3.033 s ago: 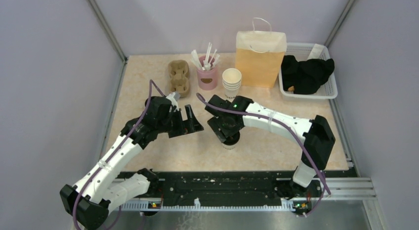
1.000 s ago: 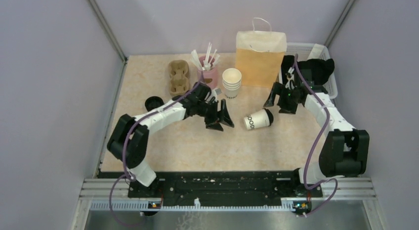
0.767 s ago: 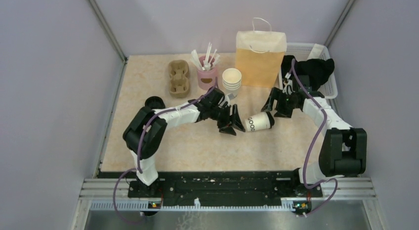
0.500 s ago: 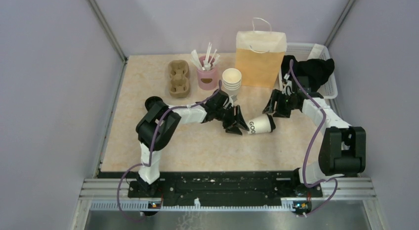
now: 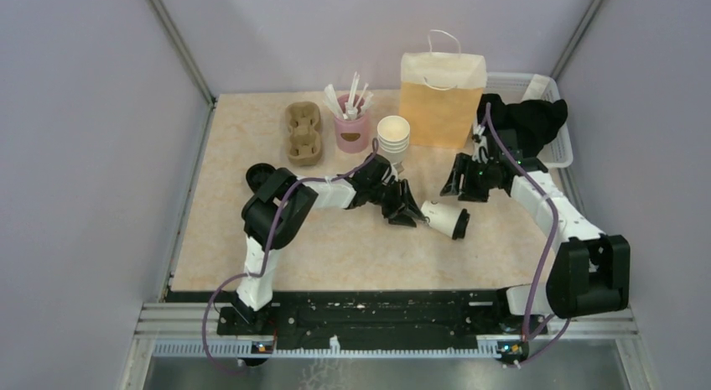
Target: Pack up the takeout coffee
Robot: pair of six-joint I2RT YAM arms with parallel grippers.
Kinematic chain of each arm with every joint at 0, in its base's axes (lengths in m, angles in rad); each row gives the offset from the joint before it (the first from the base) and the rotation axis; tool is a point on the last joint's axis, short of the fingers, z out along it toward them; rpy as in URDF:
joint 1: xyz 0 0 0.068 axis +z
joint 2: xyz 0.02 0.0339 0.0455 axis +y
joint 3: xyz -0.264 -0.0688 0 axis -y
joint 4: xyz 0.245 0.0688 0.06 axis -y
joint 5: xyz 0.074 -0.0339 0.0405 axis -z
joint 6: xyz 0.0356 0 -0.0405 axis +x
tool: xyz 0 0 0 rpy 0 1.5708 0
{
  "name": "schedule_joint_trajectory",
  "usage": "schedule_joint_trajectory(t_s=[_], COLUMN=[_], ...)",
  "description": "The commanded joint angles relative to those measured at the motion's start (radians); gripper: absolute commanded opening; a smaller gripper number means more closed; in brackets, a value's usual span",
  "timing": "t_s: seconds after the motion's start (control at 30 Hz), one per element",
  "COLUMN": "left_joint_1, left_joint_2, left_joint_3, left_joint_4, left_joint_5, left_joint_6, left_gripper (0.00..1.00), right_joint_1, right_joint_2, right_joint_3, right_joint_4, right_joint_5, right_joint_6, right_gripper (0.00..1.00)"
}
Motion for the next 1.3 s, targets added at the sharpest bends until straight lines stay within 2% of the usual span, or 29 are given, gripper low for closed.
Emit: schedule_joint_trajectory(t_s=[0.0, 0.07, 0.13, 0.27, 0.37, 0.47, 0.67, 0.87, 1.0, 1.27], left_joint_1=[-0.002, -0.003, -0.005, -0.005, -0.005, -0.005, -0.005, -0.003, -0.003, -0.002], left_joint_2=[-0.033, -0.071, -0.1, -0.124, -0.081, -0.022, 0.042, 0.076, 0.061, -0.028], left_joint_3=[-0.009, -0.006, 0.015, 0.069, 0.115, 0.159, 0.199, 0.224, 0.186, 0.041], left_joint_4=[0.016, -0.019, -0.065, -0.138, -0.112, -0.111, -0.111, -0.136, -0.161, -0.119], left_joint_5=[-0.008, -0.018, -0.027, -0.051, -0.023, -0.003, 0.016, 0.015, -0.007, -0.04], left_joint_6=[0.042, 0.093, 0.151, 0.213, 0.2, 0.178, 0.163, 0.167, 0.166, 0.143], left_gripper=[0.51, 0.55, 0.61, 0.76, 0.81, 0.75, 0.65, 0.52, 0.47, 0.47], right_joint_1=[-0.033, -0.091, -0.131, -0.158, -0.16, -0.16, -0.16, -0.155, -0.106, 0.062], right_joint_2=[-0.058, -0.097, -0.14, -0.188, -0.15, -0.121, -0.107, -0.105, -0.12, -0.147], right_joint_3=[0.084, 0.075, 0.036, -0.062, -0.099, -0.102, -0.15, -0.149, -0.096, -0.013], right_joint_4=[-0.172, -0.236, -0.249, -0.168, -0.11, -0.104, -0.031, 0.021, -0.008, -0.001], right_joint_5=[0.221, 0.194, 0.111, 0.006, -0.041, -0.013, -0.079, -0.126, -0.114, -0.048], right_joint_6=[0.032, 0.043, 0.053, 0.093, 0.102, 0.094, 0.132, 0.169, 0.178, 0.263], right_gripper=[0.67, 0.78, 0.82, 0.85, 0.8, 0.72, 0.7, 0.52, 0.49, 0.5])
